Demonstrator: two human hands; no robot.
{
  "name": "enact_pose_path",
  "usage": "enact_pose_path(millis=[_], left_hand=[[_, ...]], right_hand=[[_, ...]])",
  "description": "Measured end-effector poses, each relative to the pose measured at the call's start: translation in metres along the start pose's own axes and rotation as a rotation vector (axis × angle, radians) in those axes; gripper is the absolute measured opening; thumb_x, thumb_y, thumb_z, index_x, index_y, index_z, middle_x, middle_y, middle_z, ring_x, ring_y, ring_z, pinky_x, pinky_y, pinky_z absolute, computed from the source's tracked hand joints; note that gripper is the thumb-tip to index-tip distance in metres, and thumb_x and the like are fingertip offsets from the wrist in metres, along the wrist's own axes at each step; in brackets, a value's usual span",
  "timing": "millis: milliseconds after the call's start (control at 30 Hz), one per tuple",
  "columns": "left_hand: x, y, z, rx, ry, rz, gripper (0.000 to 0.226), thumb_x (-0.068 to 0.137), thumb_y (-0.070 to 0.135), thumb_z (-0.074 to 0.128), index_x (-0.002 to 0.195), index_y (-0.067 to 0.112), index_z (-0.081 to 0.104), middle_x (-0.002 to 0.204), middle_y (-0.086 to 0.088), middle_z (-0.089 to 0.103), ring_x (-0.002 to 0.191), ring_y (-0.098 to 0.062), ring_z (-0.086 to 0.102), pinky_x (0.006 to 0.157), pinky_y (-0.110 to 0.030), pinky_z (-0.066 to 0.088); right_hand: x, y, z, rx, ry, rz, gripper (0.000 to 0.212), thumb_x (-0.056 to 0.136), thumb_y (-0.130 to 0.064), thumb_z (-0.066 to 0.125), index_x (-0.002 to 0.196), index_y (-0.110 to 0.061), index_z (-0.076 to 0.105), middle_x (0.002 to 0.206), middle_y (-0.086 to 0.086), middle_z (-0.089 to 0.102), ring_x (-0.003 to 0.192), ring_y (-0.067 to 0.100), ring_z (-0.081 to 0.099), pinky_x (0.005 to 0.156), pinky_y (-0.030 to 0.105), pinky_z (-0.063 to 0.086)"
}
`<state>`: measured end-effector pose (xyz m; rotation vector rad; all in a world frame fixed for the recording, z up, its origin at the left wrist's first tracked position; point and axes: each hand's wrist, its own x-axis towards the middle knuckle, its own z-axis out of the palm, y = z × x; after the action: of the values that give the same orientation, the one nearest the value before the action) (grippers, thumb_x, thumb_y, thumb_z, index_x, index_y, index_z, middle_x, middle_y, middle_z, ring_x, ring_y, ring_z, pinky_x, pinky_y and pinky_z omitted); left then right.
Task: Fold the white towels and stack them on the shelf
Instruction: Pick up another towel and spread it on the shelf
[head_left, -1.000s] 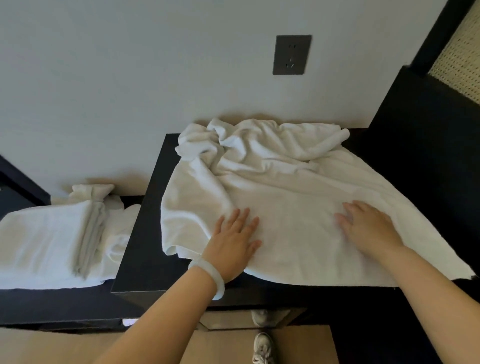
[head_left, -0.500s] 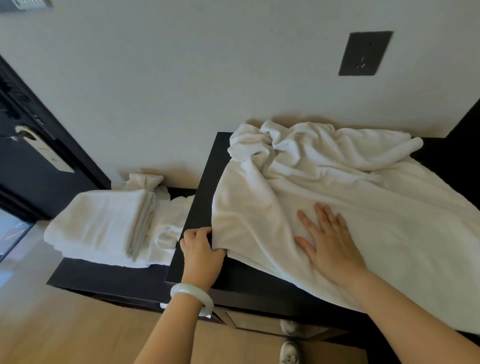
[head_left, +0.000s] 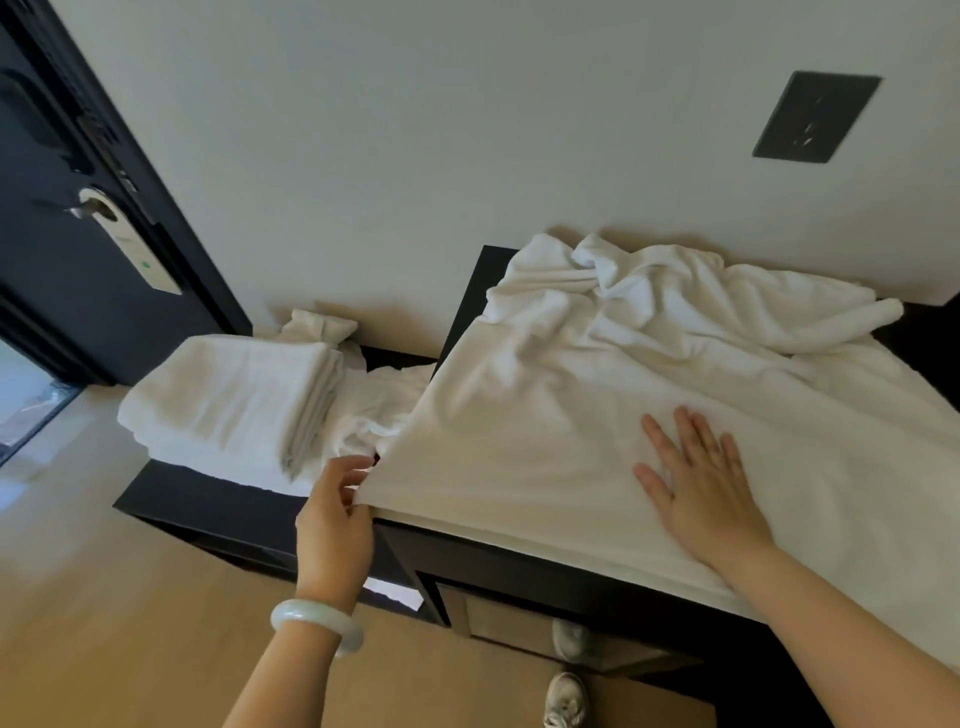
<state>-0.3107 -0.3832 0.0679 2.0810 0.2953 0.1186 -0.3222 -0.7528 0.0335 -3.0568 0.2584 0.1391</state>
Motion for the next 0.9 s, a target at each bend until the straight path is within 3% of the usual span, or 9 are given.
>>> enact_pose_path(millis=[167, 300, 400, 467, 533, 600, 667, 800, 900], left_hand=[[0.013, 0.020, 0.000, -0.449, -0.002, -0.289, 0.016, 0.095, 0.012, 0.057, 0.104, 0.025, 0.056, 0.084, -0.007, 0.073, 0.070, -0.018, 0.072, 0.057, -0.023, 0.056], [0.020, 0.021, -0.010, -0.173, -0.045, -0.087, 0.039, 0.091, -0.005, 0.050, 0.110, 0.030, 0.052, 0.083, -0.006, 0.068, 0.056, -0.017, 0.070, 0.049, -0.016, 0.052], [0.020, 0.007, -0.020, -0.156, -0.229, -0.073, 0.046, 0.090, -0.006, 0.055, 0.115, 0.032, 0.058, 0.090, -0.005, 0.069, 0.066, -0.016, 0.073, 0.058, -0.019, 0.056], [0.018, -0.004, -0.025, -0.202, -0.311, -0.068, 0.045, 0.090, -0.006, 0.059, 0.114, 0.032, 0.065, 0.092, -0.002, 0.073, 0.076, -0.016, 0.074, 0.068, -0.022, 0.059], [0.014, -0.012, -0.027, -0.293, -0.326, -0.080, 0.036, 0.090, -0.006, 0.061, 0.106, 0.023, 0.073, 0.096, -0.001, 0.074, 0.084, -0.016, 0.073, 0.074, -0.022, 0.059], [0.012, -0.016, -0.026, -0.375, -0.318, -0.131, 0.025, 0.089, -0.007, 0.061, 0.098, 0.011, 0.076, 0.098, -0.002, 0.075, 0.089, -0.018, 0.073, 0.076, -0.022, 0.059], [0.012, -0.018, -0.024, -0.407, -0.297, -0.178, 0.021, 0.088, -0.008, 0.061, 0.094, 0.005, 0.076, 0.098, -0.006, 0.076, 0.091, -0.019, 0.072, 0.077, -0.022, 0.059], [0.013, -0.014, -0.022, -0.306, -0.289, -0.141, 0.022, 0.088, -0.004, 0.063, 0.094, 0.012, 0.076, 0.098, -0.006, 0.074, 0.087, -0.016, 0.071, 0.074, -0.018, 0.057], [0.013, -0.017, -0.022, -0.143, -0.271, -0.071, 0.022, 0.086, 0.004, 0.069, 0.090, 0.024, 0.078, 0.091, -0.013, 0.071, 0.085, -0.027, 0.065, 0.082, -0.033, 0.055]], right_hand=[[0.000, -0.002, -0.003, 0.009, -0.010, 0.012, 0.078, 0.085, -0.068, -0.004, 0.157, -0.039, -0.003, 0.167, 0.003, -0.008, 0.153, 0.019, -0.010, 0.122, 0.040, -0.010], [-0.002, -0.012, -0.011, -0.043, -0.045, 0.064, 0.069, 0.095, -0.059, 0.006, 0.158, -0.034, -0.003, 0.167, 0.003, -0.009, 0.153, 0.022, -0.010, 0.122, 0.048, -0.007], [-0.018, -0.034, -0.019, 0.061, 0.034, -0.049, 0.068, 0.101, -0.051, 0.032, 0.159, -0.024, 0.010, 0.167, 0.003, -0.002, 0.154, 0.021, -0.006, 0.121, 0.045, -0.006], [-0.037, -0.046, -0.023, 0.258, 0.054, -0.168, 0.061, 0.098, -0.037, 0.054, 0.153, -0.020, 0.033, 0.163, 0.001, 0.020, 0.151, 0.021, 0.014, 0.121, 0.039, 0.013], [-0.055, -0.049, -0.028, 0.426, 0.067, -0.238, 0.038, 0.093, -0.024, 0.066, 0.129, -0.026, 0.055, 0.137, -0.015, 0.042, 0.133, 0.012, 0.039, 0.105, 0.024, 0.031], [-0.072, -0.043, -0.033, 0.472, 0.008, -0.267, 0.021, 0.089, -0.020, 0.070, 0.099, -0.034, 0.058, 0.110, -0.027, 0.043, 0.111, 0.001, 0.044, 0.090, 0.014, 0.033], [-0.083, -0.032, -0.035, 0.496, -0.091, -0.259, 0.022, 0.086, -0.019, 0.073, 0.086, -0.035, 0.058, 0.102, -0.023, 0.045, 0.107, 0.001, 0.045, 0.089, 0.013, 0.035], [-0.096, -0.018, -0.042, 0.447, -0.160, -0.256, 0.025, 0.081, -0.021, 0.078, 0.090, -0.030, 0.056, 0.111, -0.026, 0.045, 0.113, -0.003, 0.042, 0.094, 0.006, 0.031], [-0.103, -0.017, -0.039, 0.308, -0.139, -0.296, 0.023, 0.087, -0.021, 0.071, 0.095, -0.030, 0.051, 0.118, -0.023, 0.045, 0.116, -0.003, 0.040, 0.094, 0.001, 0.027]])
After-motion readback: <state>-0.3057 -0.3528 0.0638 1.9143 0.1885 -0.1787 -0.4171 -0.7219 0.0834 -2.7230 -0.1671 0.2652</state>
